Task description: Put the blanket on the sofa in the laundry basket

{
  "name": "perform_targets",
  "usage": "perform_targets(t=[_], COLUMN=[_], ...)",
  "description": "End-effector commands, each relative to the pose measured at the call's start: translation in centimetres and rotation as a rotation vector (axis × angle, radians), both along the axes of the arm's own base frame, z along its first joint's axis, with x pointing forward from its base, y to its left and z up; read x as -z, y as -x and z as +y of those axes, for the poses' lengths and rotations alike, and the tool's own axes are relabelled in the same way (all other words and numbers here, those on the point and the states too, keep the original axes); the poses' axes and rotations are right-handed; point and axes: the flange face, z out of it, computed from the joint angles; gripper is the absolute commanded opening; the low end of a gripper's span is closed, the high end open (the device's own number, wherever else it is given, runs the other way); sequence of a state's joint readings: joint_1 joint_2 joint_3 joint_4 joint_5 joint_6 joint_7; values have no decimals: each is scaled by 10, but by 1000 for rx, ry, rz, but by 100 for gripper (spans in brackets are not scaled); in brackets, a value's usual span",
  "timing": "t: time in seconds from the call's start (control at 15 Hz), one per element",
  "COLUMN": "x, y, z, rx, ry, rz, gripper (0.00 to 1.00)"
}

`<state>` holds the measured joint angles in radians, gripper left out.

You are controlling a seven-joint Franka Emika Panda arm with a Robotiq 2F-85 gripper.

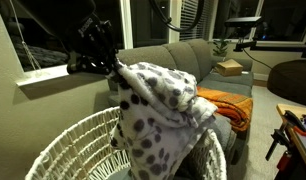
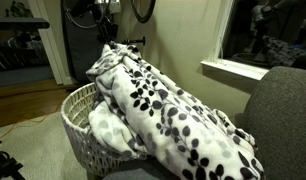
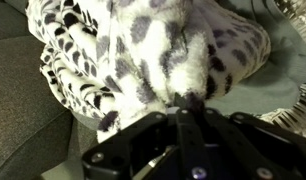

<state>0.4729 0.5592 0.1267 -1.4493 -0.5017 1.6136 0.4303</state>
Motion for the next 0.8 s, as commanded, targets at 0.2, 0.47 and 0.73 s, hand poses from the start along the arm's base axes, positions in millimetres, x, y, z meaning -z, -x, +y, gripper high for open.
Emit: perform_targets(t=[0.2,0.47,0.73], x=[-26,-30,-34], y=[3,6,12], z=[15,20,31], rx=[-83,-130,-181], ry=[-25,-30,-44], rz=[77,119,157], gripper=[2,2,2])
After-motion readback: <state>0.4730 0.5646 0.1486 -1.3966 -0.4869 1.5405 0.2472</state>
